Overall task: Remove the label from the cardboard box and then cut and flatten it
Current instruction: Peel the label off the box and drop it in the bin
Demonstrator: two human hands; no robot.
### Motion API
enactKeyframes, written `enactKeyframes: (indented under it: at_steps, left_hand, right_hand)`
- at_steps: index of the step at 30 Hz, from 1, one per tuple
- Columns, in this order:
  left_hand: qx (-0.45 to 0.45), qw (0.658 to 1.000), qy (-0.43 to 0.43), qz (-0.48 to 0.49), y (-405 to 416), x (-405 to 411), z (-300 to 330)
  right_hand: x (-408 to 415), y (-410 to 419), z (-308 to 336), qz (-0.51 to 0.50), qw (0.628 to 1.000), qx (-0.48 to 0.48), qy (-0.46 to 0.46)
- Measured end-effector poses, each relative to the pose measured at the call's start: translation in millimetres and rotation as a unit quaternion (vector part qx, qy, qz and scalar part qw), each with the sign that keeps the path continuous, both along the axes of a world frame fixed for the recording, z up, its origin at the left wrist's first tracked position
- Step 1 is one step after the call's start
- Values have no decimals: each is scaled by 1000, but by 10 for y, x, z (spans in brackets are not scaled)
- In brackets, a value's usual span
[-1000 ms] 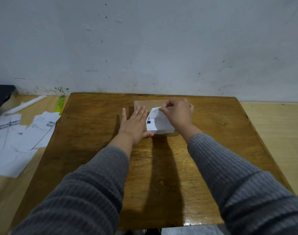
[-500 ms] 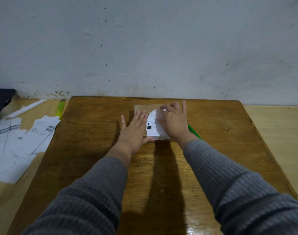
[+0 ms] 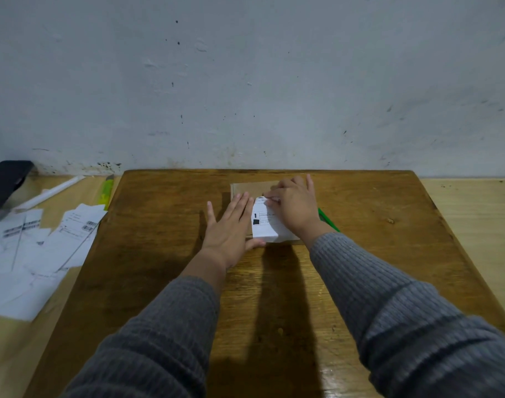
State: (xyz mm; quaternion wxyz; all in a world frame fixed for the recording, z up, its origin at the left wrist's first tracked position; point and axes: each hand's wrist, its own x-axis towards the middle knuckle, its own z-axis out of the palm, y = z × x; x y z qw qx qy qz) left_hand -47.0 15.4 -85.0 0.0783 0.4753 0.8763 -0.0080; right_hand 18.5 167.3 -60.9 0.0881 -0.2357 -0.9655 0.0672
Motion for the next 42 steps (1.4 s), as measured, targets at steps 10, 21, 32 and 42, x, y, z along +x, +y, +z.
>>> enactKeyframes:
  at_steps: [10,21,32,42]
  left_hand:
    - [-18,1000,5,6,17,4,7]
    - [-32,999,5,7,41,45,58]
    - [-37,999,-12,7,55,27,58]
    - [-27,1000,-9,0,35,18,38]
  right_hand:
    - [29,-30,103,6,996,-80,32]
    - [219,-31,258,-33,968,-247,11]
    - [232,-95,284,0,977,-196,79]
    - [256,-25,256,122,990,-52,-36]
